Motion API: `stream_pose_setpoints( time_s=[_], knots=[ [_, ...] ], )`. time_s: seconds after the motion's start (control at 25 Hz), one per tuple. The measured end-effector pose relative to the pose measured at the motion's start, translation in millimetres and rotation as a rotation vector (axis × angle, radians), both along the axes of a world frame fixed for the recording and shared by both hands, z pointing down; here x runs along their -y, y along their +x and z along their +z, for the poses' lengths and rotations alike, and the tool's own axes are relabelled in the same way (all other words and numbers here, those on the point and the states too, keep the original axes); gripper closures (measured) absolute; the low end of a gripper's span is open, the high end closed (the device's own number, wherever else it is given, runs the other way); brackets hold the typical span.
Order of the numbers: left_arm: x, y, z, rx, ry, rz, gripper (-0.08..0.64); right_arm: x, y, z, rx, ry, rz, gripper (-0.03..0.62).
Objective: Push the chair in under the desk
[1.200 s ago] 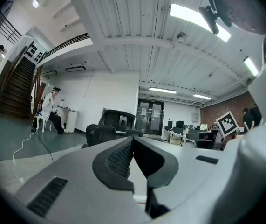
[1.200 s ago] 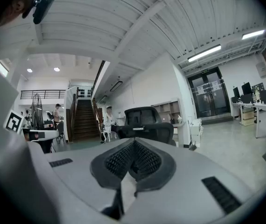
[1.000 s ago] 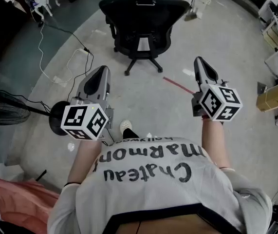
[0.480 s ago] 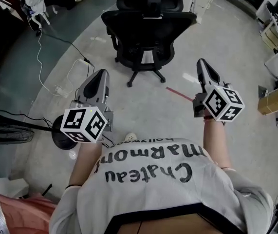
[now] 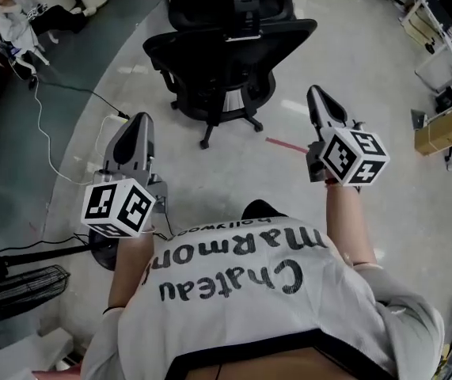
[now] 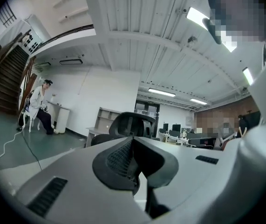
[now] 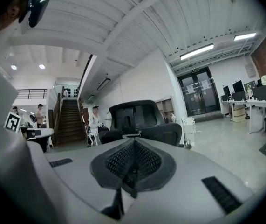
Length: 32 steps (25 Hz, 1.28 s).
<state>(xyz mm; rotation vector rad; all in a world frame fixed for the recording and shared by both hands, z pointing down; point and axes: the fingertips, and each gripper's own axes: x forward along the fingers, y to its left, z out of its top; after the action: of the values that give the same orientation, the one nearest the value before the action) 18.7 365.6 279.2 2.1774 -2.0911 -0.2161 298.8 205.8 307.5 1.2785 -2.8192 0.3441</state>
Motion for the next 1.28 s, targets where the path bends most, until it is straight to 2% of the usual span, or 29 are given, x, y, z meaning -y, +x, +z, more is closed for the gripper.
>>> stream_pose_setpoints(
  time_s=[0.12, 0.28, 0.44, 0.56, 0.72, 0.8, 0.88, 1.0, 1.08, 1.2, 1.24, 1.28],
  knots=[
    [16, -9, 14, -0.036, -0.03, 0.025, 0.541, 10, -1, 10, -0.061, -0.021, 0.023, 0.586],
    [39, -26, 16, -0.053, -0.042, 0.015, 0.543, 40, -5, -1, -0.112, 0.023, 0.021, 0.586],
    [60, -44, 15, -0.034, -0.046, -0.011, 0.543, 79, -17, -13, -0.13, 0.099, -0.007, 0.586],
    [81, -50, 11, -0.018, -0.041, -0.023, 0.543, 115, -17, -18, -0.13, 0.115, -0.015, 0.586],
    [111, -57, -2, 0.0, -0.026, -0.027, 0.541, 160, -24, -17, -0.183, 0.086, -0.107, 0.586],
    [126, -57, -4, 0.002, -0.035, -0.001, 0.543, 177, -30, -12, -0.283, 0.085, -0.191, 0.582],
    [142, -54, -5, 0.009, -0.049, 0.028, 0.543, 191, -35, -4, -0.446, 0.1, -0.279, 0.538],
    [165, -53, -7, 0.011, -0.056, 0.045, 0.543, 210, -43, 5, -0.731, 0.178, -0.4, 0.43],
    [179, -53, -9, 0.006, -0.053, 0.051, 0.541, 219, -51, 15, -0.871, 0.208, -0.484, 0.346],
    [195, -51, -13, 0.017, -0.038, 0.058, 0.541, 232, -59, 34, -1.041, 0.225, -0.562, 0.345],
    [199, -50, -15, 0.025, -0.031, 0.058, 0.541, 236, -59, 39, -1.089, 0.232, -0.573, 0.37],
    [202, -49, -16, 0.032, -0.022, 0.059, 0.541, 238, -58, 43, -1.119, 0.236, -0.586, 0.426]
  ],
)
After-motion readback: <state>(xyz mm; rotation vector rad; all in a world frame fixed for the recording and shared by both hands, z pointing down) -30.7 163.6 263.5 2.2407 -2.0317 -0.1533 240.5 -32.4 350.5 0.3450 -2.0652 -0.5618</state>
